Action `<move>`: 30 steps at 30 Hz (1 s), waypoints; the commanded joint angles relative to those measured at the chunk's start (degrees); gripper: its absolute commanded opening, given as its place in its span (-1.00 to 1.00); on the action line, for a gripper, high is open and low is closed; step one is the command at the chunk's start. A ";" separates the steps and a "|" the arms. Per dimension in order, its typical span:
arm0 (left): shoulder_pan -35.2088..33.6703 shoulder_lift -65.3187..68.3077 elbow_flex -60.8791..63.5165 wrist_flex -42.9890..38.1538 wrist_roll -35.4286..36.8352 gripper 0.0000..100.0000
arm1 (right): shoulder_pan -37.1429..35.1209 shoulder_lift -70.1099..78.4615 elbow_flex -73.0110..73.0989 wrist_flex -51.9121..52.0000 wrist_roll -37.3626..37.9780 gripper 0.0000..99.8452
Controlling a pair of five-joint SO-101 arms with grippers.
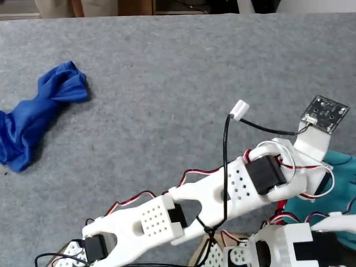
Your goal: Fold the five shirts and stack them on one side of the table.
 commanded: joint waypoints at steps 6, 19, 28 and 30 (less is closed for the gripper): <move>0.26 -3.47 0.00 -2.64 0.26 -0.96 | 1.45 -3.21 -0.57 -0.79 0.44 -0.99; 0.26 -3.74 3.96 -3.69 0.26 -0.65 | 3.30 -3.21 -3.21 -0.62 2.20 -0.66; -1.93 -6.02 -0.18 3.25 0.00 -0.59 | 1.98 -7.43 -2.59 5.27 8.35 -0.42; -3.69 -7.08 -2.55 5.19 0.00 -0.59 | 0.57 -10.95 -0.84 5.27 8.44 -0.46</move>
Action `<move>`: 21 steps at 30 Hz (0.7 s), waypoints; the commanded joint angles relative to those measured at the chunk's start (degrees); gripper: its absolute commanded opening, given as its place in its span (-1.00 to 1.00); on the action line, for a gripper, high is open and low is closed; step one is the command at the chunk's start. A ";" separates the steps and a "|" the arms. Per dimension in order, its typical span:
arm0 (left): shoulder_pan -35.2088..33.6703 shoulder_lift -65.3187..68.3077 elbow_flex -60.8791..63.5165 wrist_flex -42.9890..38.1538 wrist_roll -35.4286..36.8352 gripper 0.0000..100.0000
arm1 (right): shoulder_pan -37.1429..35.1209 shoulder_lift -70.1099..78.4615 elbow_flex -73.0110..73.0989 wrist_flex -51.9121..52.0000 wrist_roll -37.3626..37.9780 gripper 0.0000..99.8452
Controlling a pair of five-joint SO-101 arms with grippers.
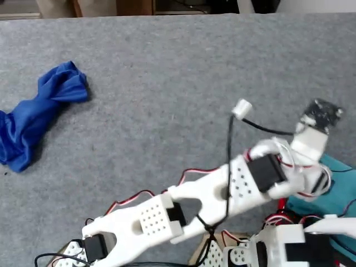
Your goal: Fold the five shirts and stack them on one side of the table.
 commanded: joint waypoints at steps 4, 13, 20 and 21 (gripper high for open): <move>-7.03 -7.60 -8.62 6.86 0.09 -0.59 | -9.19 -16.04 7.25 1.23 0.53 -0.57; -20.48 -12.44 -8.35 16.44 0.09 -0.60 | -40.57 -40.66 34.51 1.23 -8.88 -0.70; -31.47 -18.07 -3.96 16.44 0.09 -0.59 | -47.25 -44.26 37.93 1.14 -16.97 -0.71; -32.44 -18.68 -2.90 16.44 0.09 -0.59 | -45.32 -43.82 37.49 0.97 -16.79 -0.71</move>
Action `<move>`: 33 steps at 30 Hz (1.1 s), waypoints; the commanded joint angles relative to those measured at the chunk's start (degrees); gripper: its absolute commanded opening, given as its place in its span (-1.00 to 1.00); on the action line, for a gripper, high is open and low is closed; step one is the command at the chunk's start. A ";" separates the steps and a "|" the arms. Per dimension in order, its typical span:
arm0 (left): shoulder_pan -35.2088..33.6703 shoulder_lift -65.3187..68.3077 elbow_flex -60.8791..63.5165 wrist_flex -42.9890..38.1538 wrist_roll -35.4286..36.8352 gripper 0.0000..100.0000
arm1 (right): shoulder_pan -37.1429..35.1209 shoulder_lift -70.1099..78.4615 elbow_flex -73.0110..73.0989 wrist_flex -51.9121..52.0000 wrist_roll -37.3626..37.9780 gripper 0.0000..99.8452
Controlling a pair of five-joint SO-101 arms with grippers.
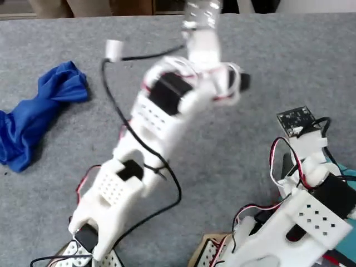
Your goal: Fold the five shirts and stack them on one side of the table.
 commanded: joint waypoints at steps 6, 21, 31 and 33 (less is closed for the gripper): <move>-5.80 -7.69 8.26 0.62 -0.09 -0.59 | 11.30 0.75 -6.55 0.97 6.33 -0.70; -5.80 -8.57 10.46 0.53 -2.46 -0.59 | 1.63 8.57 -7.69 -1.23 2.81 -0.71; -5.80 -8.66 10.02 0.53 -2.46 -0.59 | 12.18 8.13 -6.02 0.79 8.44 -0.72; -5.80 -8.66 10.11 0.53 -2.46 -0.59 | 13.85 7.78 -5.05 0.79 9.67 -0.80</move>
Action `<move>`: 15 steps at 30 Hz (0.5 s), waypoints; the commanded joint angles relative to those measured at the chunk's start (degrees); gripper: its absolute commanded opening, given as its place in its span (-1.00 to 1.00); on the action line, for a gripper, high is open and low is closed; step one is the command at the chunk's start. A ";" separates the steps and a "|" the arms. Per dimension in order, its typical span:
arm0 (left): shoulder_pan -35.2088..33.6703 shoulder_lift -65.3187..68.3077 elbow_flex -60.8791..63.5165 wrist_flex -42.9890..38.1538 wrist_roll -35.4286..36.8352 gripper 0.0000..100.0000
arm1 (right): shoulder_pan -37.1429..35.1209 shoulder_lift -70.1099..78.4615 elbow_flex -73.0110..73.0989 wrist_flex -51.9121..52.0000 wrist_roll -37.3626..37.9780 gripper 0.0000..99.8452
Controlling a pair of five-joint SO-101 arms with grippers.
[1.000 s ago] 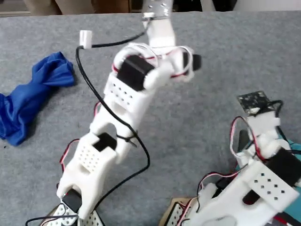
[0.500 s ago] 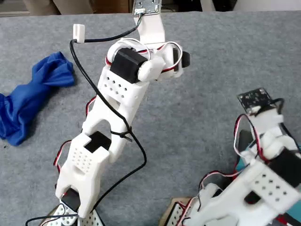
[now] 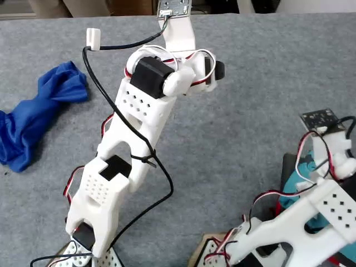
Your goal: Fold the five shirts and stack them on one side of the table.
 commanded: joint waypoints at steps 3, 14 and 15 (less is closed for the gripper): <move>-0.26 -3.30 -0.09 0.53 -0.35 -0.59 | 4.70 -1.10 0.66 0.62 2.64 -0.95; -0.62 -3.30 -0.09 0.53 -0.35 -0.59 | 13.67 -1.36 -3.91 -4.75 3.52 -0.99; -0.88 -3.30 -0.26 0.53 -0.35 -0.59 | 15.52 -1.27 -5.32 -5.63 4.40 -0.99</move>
